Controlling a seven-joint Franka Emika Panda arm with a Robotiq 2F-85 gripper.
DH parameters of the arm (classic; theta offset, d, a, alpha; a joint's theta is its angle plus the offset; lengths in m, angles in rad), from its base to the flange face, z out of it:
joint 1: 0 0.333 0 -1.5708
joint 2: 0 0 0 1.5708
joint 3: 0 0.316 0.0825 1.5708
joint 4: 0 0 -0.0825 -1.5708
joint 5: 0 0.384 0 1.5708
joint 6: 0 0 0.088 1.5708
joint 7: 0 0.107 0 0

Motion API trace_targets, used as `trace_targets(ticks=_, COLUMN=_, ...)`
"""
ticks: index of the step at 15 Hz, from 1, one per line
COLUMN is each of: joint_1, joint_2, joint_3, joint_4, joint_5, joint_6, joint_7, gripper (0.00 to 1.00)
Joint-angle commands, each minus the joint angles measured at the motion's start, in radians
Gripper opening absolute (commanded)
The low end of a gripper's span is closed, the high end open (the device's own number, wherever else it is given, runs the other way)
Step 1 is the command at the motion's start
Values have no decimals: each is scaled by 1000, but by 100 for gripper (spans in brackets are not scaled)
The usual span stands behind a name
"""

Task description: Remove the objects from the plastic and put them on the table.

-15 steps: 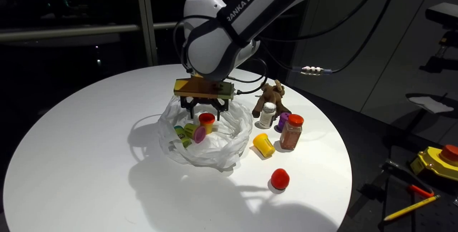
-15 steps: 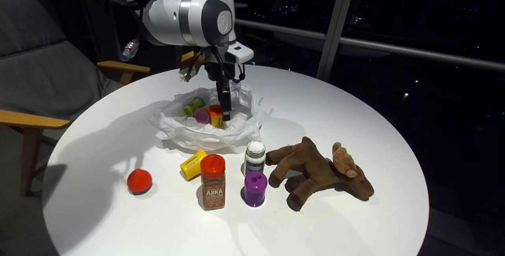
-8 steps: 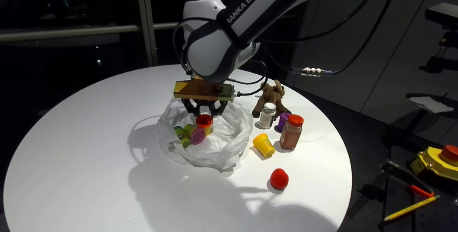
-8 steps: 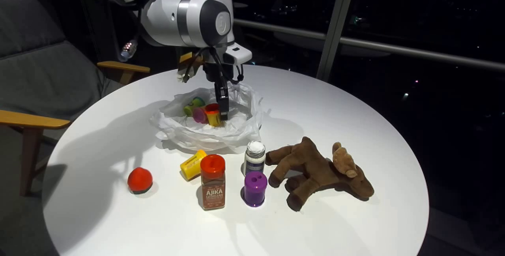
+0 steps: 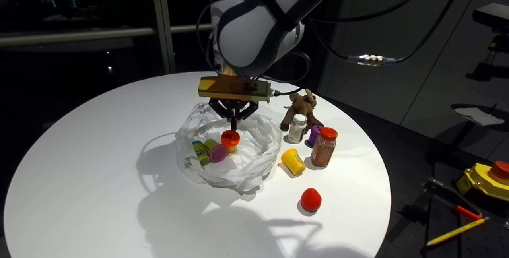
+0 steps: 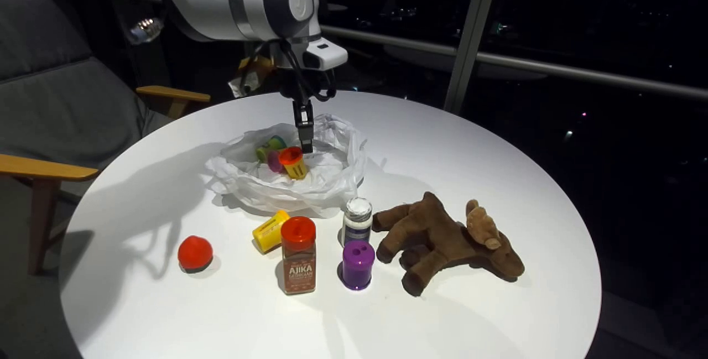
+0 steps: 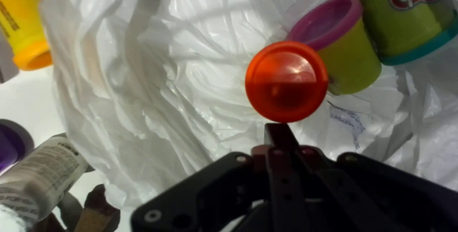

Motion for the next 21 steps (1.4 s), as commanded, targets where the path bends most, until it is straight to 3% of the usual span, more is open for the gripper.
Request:
trace_targets(ticks=1, joint_1=71, joint_2=-168, joint_3=-44, joint_4=-188, joint_5=-55, joint_6=66, joint_7=94, gripper=0)
trace_targets(ticks=2, joint_1=81, joint_2=-186, joint_3=-44, joint_4=-209, joint_5=-67, joint_6=75, joint_7=113, gripper=0)
trace_targets(ticks=3, joint_1=87, joint_2=-198, joint_3=-41, joint_4=-223, joint_5=-83, joint_6=81, joint_7=130, gripper=26)
trace_targets(ticks=5, joint_1=90, joint_2=-206, joint_3=-27, joint_4=-235, joint_5=-104, joint_6=88, joint_7=146, gripper=33)
trace_targets(ticks=14, joint_1=74, joint_2=-105, joint_3=-19, joint_4=-143, joint_5=-147, joint_6=88, joint_7=137, gripper=99)
trace_targets(ticks=21, joint_1=28, joint_2=-8, joint_3=8, joint_4=-34, joint_5=-101, joint_6=71, joint_7=97, gripper=100)
